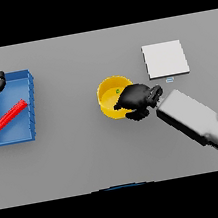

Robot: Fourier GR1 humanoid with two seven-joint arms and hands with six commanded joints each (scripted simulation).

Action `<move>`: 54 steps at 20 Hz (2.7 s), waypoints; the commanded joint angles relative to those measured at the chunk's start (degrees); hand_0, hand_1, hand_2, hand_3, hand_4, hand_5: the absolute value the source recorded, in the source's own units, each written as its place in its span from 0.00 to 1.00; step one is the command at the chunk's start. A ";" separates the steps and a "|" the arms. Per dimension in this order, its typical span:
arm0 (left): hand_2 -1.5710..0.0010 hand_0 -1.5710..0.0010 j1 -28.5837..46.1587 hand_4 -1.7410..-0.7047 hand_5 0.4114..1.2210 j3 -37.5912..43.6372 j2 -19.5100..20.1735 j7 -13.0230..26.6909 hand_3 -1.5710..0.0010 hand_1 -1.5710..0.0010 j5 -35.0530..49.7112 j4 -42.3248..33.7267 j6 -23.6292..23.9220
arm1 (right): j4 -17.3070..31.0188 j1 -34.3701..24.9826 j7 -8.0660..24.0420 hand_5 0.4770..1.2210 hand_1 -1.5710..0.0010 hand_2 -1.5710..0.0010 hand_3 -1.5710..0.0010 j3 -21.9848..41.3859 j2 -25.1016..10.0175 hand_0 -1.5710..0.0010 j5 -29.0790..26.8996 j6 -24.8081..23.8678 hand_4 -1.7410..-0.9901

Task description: Pick up the red beaker and tilt it to pour out 1 green nut into yellow bowl. Pick up the yellow bowl and place it on the metallic measuring scale.

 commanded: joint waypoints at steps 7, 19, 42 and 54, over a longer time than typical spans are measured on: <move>1.00 1.00 -0.34 0.98 0.35 0.07 0.82 0.30 1.00 1.00 0.04 -0.09 -0.79 | -0.07 -0.23 -1.35 0.95 0.09 0.21 0.25 0.14 -0.52 0.09 -0.55 -1.62 0.07; 1.00 1.00 -0.42 0.98 0.35 0.26 1.10 0.93 1.00 1.00 0.25 0.45 -1.37 | -9.27 0.41 1.99 1.00 0.01 0.09 0.22 -6.51 -4.62 0.01 -5.06 2.88 0.00; 1.00 1.00 0.24 0.98 0.40 -0.34 2.52 3.83 1.00 1.00 0.07 -2.76 -0.36 | 10.43 -3.84 1.24 1.00 0.00 0.03 0.26 -18.43 -9.98 0.00 -1.25 -10.85 0.00; 1.00 1.00 0.40 0.98 0.37 -0.32 2.24 4.02 1.00 1.00 0.25 -2.61 -0.26 | 26.24 -7.68 -0.61 1.00 0.00 0.13 0.07 -22.47 -6.30 0.06 -1.51 -13.15 0.00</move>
